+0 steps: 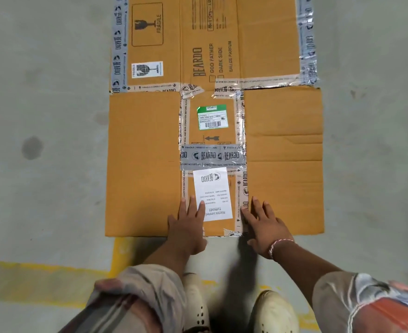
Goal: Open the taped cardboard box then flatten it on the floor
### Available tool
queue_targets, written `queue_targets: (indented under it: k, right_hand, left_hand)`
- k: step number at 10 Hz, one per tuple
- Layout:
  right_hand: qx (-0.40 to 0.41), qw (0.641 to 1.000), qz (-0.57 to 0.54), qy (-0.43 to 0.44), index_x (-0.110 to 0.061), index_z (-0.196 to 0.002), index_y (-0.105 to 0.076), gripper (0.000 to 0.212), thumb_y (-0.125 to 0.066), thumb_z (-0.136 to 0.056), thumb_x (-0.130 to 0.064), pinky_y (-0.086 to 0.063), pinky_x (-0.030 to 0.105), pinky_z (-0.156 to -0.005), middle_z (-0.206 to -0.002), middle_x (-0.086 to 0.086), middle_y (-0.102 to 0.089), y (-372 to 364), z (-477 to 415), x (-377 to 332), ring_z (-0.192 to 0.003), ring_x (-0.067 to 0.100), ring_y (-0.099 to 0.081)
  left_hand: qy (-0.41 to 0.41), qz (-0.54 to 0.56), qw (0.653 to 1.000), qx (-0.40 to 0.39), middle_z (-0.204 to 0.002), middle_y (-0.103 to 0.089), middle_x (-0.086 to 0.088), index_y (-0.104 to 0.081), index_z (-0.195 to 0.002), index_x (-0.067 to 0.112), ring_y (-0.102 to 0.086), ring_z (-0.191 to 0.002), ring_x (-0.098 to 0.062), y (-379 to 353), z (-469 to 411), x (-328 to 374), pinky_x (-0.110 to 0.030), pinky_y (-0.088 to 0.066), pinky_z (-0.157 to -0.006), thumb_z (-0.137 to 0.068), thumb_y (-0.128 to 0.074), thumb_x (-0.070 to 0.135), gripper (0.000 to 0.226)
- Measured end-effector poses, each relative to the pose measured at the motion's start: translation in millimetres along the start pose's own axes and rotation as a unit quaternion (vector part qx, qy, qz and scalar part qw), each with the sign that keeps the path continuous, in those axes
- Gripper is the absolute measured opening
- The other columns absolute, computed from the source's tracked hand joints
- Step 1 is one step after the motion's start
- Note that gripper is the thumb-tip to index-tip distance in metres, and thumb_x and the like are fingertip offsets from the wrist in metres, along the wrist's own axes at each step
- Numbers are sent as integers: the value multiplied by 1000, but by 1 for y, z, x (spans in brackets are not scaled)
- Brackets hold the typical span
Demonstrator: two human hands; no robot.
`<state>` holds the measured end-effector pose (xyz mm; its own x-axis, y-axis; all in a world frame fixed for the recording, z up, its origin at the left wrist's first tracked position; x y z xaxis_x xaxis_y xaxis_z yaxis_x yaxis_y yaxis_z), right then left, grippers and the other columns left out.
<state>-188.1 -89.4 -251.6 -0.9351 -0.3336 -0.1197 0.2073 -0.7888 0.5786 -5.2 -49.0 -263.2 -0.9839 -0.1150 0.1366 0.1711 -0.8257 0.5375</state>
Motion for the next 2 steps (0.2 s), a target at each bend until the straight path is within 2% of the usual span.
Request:
queue_targets:
  k: [1, 2]
  right_hand:
    - [-49, 999, -4, -8, -37, -150, 9, 97, -61, -83, -41, -32, 50, -111, -157, 3, 29, -14, -12, 4, -146, 35, 15]
    - [-73, 997, -6, -11, -37, -150, 7, 96, -61, -82, -41, -25, 52, -112, -159, 4, 25, -1, -6, 3, -147, 34, 11]
  left_hand:
    - [-2, 19, 998, -56, -164, 26, -5, 13, -156, 24, 21, -150, -34, -9, -9, -5, -62, -23, -112, -83, -64, 57, 111]
    - [-10, -2, 999, -47, -166, 15, -7, 4, -158, 23, 9, -153, -33, 14, -2, -5, -57, -25, -113, -88, -59, 55, 99]
Point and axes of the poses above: each hand's wrist, its own z-axis away from the middle knuckle, its own y-axis out of the back of the hand, x = y × z, the point moved 10 cm from there along -z, towards the middle knuckle
